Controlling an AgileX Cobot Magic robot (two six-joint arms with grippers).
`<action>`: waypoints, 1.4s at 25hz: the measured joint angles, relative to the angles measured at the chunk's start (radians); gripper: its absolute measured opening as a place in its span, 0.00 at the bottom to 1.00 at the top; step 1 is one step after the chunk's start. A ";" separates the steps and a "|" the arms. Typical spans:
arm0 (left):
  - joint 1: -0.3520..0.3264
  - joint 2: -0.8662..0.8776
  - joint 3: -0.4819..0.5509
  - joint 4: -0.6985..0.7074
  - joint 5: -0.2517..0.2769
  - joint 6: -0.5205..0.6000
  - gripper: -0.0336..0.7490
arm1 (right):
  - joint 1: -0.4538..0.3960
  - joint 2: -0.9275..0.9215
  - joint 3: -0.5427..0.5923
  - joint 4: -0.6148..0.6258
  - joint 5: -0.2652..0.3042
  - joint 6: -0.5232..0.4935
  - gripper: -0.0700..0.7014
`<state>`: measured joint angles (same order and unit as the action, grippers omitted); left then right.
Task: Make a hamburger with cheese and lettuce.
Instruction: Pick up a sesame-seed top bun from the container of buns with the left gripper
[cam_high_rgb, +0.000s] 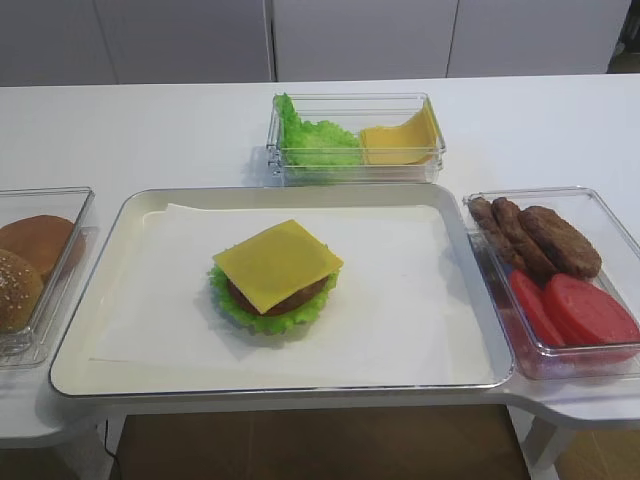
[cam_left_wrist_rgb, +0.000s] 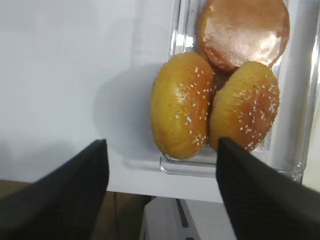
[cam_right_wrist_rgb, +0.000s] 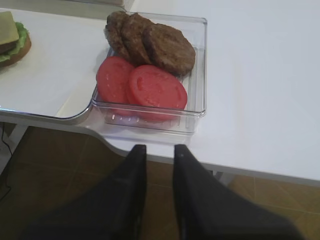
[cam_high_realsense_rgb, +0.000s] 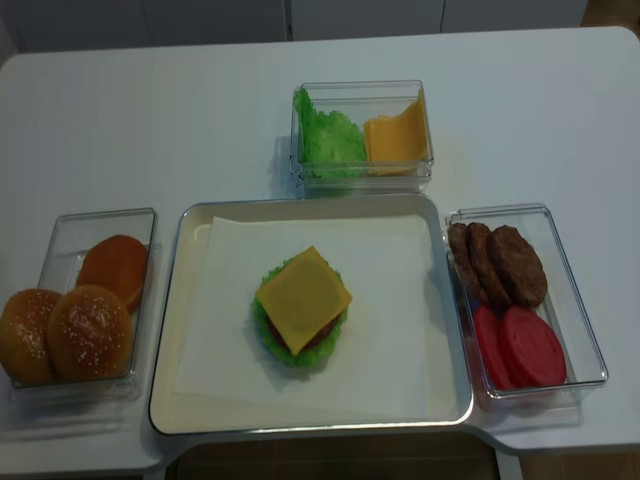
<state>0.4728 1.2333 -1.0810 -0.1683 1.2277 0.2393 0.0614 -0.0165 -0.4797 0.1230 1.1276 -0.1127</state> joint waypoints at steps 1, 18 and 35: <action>0.009 0.000 0.000 -0.002 -0.003 0.023 0.68 | 0.000 0.000 0.000 0.000 0.000 0.000 0.28; 0.016 0.082 0.000 -0.127 -0.071 0.105 0.64 | 0.000 0.000 0.000 0.000 0.000 0.000 0.28; 0.149 0.226 -0.006 -0.288 -0.026 0.356 0.62 | 0.000 0.000 0.000 0.000 0.000 0.000 0.28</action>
<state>0.6219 1.4593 -1.0873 -0.4559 1.2021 0.5953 0.0614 -0.0165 -0.4797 0.1230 1.1276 -0.1127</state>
